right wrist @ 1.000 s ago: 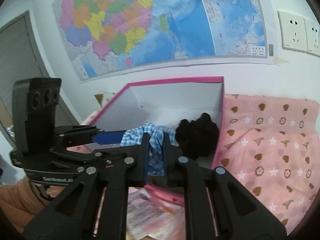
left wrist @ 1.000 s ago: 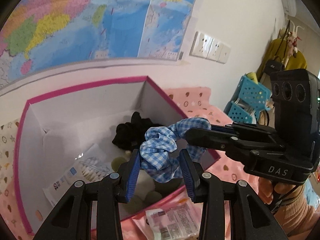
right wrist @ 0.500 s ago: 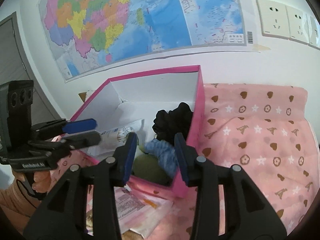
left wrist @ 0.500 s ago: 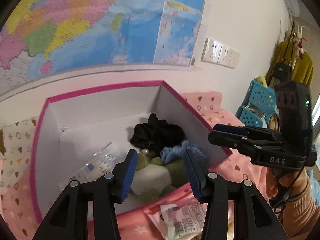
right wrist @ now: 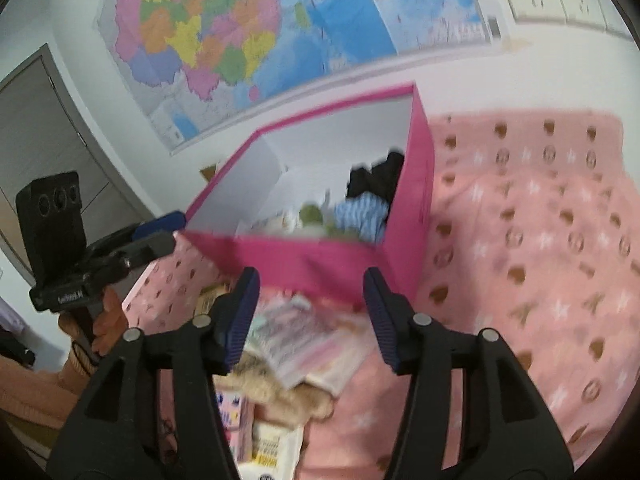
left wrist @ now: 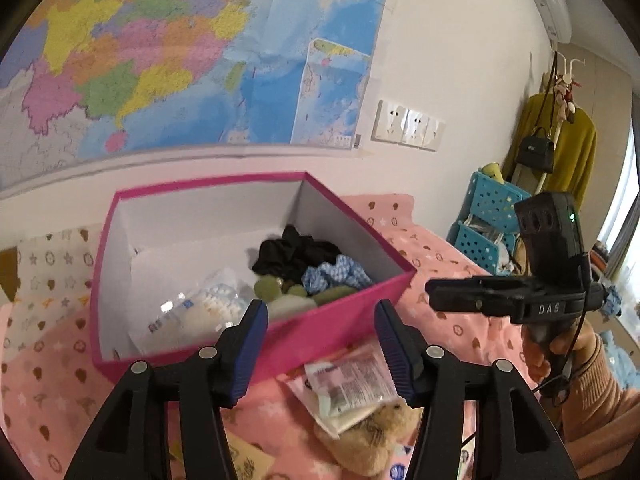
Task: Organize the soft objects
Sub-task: 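Reach the right gripper to the clear wipes packet and grasp it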
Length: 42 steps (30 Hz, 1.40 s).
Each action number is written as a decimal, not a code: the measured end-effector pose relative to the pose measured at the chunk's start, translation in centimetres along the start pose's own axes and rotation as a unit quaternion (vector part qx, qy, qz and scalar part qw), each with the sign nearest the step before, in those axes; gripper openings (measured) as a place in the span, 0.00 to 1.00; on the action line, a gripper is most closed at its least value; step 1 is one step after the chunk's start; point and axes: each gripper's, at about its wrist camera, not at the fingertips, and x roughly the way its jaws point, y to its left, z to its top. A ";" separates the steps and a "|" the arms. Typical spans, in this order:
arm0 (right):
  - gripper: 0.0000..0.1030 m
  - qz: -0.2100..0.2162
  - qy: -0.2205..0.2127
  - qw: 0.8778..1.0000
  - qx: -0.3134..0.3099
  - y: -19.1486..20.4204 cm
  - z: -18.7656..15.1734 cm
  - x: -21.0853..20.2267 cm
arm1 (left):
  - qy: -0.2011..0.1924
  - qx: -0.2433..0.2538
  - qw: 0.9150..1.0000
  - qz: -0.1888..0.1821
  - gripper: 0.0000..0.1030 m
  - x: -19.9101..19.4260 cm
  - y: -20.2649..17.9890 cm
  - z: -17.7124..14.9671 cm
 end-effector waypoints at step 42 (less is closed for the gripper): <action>0.54 0.061 0.074 0.990 0.102 -3.3 -4.4 5.6 | 0.139 -0.032 0.987 -0.076 0.53 7.1 -0.1 -5.0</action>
